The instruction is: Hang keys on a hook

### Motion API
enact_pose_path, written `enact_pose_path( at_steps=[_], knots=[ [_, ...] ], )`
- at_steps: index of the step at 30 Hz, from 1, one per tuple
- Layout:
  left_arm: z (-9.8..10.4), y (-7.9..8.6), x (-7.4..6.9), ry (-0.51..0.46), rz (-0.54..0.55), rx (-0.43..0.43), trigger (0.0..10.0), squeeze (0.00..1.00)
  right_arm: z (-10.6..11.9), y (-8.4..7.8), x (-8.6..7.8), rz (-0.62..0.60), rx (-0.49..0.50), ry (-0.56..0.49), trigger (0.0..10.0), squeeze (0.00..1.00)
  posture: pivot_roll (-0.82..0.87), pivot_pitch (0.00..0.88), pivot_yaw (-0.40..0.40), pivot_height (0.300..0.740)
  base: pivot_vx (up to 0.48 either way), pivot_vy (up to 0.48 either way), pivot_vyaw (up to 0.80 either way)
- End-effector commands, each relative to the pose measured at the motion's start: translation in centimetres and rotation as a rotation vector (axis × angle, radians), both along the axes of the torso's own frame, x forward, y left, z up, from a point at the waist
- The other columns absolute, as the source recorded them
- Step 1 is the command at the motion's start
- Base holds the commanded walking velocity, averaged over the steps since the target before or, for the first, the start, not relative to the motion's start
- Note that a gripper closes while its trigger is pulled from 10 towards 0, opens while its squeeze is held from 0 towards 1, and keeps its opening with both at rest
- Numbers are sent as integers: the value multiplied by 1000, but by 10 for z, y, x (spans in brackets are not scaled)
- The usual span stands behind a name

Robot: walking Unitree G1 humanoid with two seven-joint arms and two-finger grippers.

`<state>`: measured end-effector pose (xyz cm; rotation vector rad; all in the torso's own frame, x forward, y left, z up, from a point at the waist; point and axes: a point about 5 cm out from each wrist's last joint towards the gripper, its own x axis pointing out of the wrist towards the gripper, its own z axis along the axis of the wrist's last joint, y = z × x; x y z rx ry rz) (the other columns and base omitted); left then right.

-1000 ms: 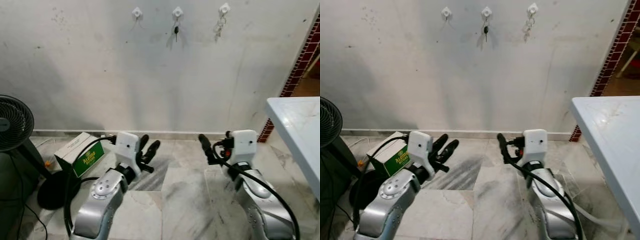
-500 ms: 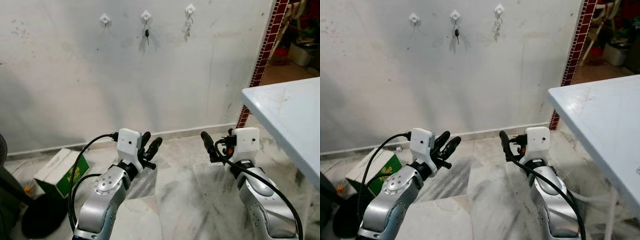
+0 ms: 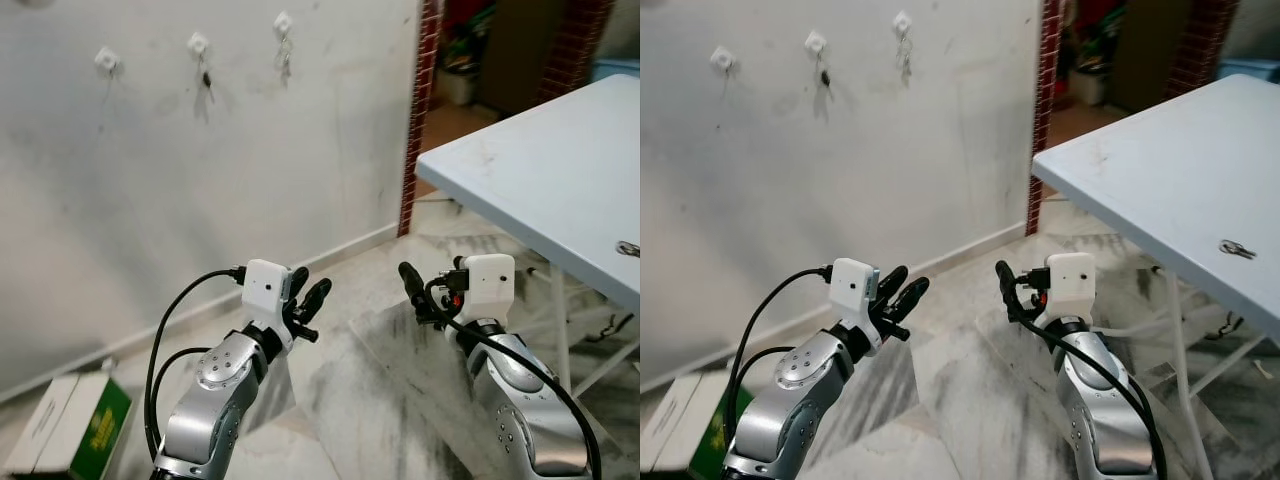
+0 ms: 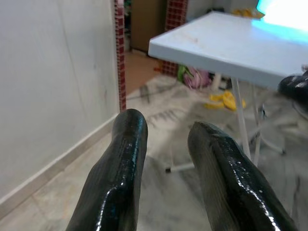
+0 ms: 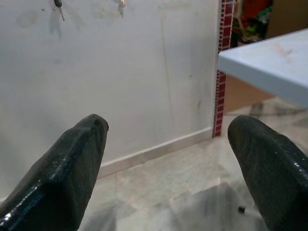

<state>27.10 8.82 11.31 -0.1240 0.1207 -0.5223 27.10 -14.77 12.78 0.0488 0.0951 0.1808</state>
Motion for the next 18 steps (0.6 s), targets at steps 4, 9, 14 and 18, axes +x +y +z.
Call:
enact_pose_path(
  at_steps=[4, 9, 14, 18],
  knots=[
    [3, 3, 1, -21, -10, 4, 10000, 0, 5, 6, 1, 20, 5, -25, 10000, 0, -110, 0, 116, 740, 0, 0, -136],
    [4, 2, -1, -14, -29, -25, 10000, 0, 5, 7, 1, 23, 5, -25, 10000, 0, -106, 0, 115, 740, 0, 0, 0],
    [3, -2, -4, -7, -60, -39, 10000, 0, 5, 8, 1, 23, 2, -28, 10000, 0, -107, 0, 119, 740, 0, 0, 0],
    [3, -3, -3, -8, -67, -46, 10000, 0, 6, 8, 0, 21, -4, -33, 10000, 0, -111, 0, 121, 740, 152, 0, 0]
  ],
)
